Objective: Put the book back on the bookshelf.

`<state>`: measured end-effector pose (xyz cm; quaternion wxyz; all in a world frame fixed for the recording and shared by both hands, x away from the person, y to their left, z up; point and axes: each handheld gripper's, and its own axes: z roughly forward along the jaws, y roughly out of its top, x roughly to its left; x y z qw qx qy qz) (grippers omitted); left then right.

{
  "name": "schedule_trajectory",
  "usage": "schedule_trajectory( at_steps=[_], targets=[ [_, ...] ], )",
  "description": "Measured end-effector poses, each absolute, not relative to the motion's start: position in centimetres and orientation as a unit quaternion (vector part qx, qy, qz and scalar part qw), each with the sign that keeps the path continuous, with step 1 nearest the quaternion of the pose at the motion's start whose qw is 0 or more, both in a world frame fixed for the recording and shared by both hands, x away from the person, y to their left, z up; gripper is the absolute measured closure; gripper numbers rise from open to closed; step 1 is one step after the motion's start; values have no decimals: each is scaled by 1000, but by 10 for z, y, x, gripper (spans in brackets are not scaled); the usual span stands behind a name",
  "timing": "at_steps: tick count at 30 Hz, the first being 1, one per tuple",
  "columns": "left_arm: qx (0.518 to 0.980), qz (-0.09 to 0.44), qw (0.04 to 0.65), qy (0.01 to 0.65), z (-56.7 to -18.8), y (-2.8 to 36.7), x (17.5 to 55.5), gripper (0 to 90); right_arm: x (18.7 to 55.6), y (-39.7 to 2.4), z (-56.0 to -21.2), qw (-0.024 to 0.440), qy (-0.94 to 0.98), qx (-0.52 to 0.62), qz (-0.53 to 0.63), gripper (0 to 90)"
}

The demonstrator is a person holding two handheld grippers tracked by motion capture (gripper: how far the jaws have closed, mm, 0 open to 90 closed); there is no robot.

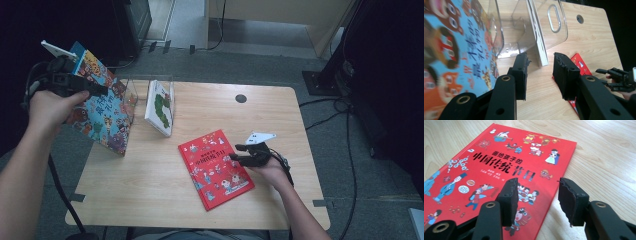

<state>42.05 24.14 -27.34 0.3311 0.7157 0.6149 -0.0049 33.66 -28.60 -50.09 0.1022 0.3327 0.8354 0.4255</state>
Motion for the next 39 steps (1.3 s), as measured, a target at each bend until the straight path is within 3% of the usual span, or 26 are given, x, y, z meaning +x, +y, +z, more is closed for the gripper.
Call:
schedule_trajectory(
  at_steps=[21,39],
  targets=[
    [745,-32,335,576,-345,187,394,593,347,-283,-511,92,839,341,413,513],
    [758,-60,335,557,-410,154,380,625,347,-280,-513,80,842,339,412,567]
  ],
)
